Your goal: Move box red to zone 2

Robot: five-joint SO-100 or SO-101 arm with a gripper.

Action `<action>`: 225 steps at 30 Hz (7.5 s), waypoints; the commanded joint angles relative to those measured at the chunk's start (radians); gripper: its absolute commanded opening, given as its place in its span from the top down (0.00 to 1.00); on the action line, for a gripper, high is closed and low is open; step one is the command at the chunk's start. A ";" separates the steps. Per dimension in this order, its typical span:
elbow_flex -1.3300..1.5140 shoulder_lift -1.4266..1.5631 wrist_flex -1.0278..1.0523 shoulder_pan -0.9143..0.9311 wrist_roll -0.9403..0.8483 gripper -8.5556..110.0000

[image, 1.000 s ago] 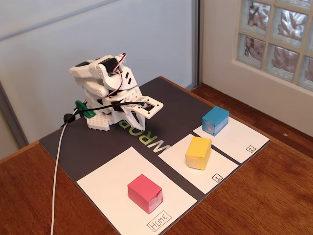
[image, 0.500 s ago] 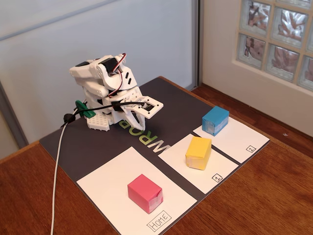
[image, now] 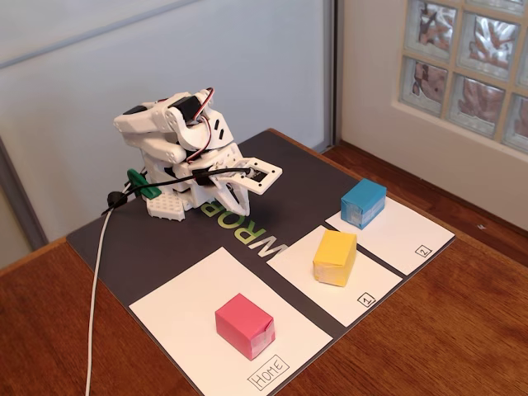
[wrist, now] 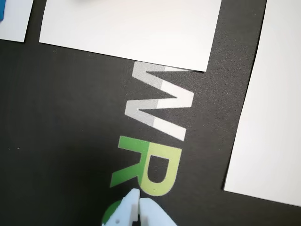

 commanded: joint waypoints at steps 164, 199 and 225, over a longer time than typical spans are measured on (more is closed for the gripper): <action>-1.671 -1.878 -0.158 0.408 -0.480 0.93; -2.045 -1.944 -0.173 -0.382 -0.278 0.93; -2.579 -2.505 -0.110 -0.469 -0.290 0.93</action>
